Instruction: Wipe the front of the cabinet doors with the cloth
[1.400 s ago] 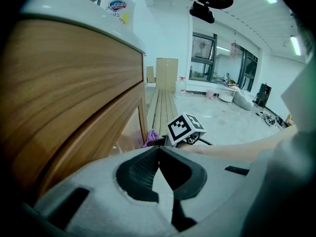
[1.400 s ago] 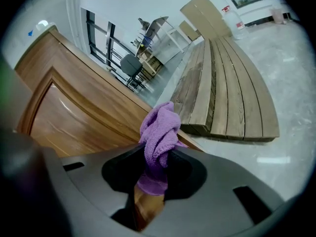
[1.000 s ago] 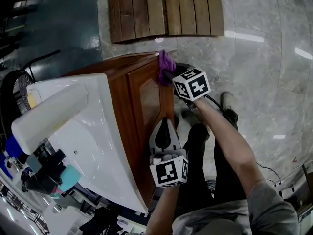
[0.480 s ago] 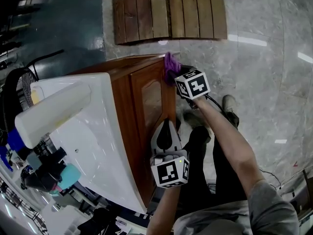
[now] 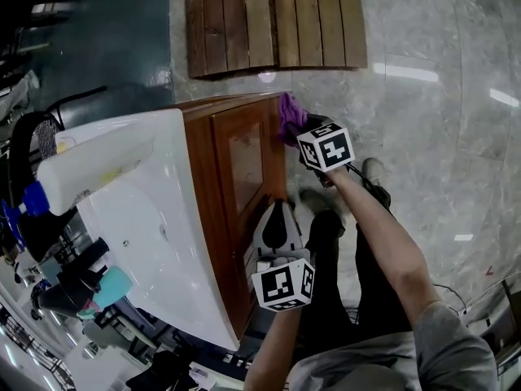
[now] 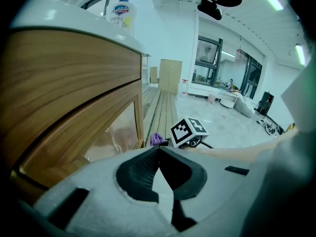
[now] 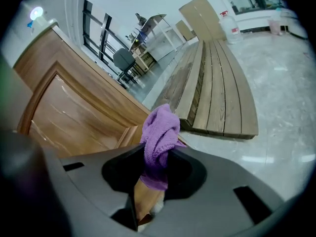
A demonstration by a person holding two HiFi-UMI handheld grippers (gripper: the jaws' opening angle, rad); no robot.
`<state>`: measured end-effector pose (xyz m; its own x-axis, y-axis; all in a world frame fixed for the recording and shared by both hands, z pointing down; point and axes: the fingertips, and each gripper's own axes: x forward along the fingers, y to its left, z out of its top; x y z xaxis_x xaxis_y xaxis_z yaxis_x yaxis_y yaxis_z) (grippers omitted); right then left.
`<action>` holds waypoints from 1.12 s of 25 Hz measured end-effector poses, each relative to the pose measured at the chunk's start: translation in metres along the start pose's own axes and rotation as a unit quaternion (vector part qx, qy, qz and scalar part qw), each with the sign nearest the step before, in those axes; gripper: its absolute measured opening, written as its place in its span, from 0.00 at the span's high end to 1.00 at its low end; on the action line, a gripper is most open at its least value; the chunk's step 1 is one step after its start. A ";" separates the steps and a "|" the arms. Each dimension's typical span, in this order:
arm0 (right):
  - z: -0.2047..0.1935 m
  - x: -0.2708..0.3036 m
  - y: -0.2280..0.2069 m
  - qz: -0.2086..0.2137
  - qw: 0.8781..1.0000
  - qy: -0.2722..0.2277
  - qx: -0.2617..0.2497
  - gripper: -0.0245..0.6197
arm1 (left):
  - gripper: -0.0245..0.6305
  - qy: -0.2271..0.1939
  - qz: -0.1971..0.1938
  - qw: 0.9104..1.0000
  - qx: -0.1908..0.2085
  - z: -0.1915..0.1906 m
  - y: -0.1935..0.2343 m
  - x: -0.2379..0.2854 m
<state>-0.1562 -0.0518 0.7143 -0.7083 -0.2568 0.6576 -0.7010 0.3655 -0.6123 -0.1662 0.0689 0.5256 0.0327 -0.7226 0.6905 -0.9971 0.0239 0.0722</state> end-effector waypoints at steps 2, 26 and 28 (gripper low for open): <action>-0.001 -0.016 0.004 0.001 1.000 -0.005 -0.001 0.80 | 0.95 0.000 -0.004 1.000 -0.006 0.001 -0.004 -0.007; 0.062 -0.232 0.131 0.044 0.988 -0.135 -0.058 0.80 | 0.95 -0.085 -0.013 0.996 -0.004 0.107 -0.034 -0.127; 0.067 -0.252 0.140 0.045 0.987 -0.143 -0.063 0.80 | 0.95 -0.090 -0.012 0.996 -0.008 0.114 -0.036 -0.138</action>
<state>-0.0814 0.0037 0.4332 -0.7739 -0.4545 0.4410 -0.6315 0.5019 -0.5909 -0.1422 0.0887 0.3452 0.0417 -0.8350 0.5486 -0.9949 0.0158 0.0997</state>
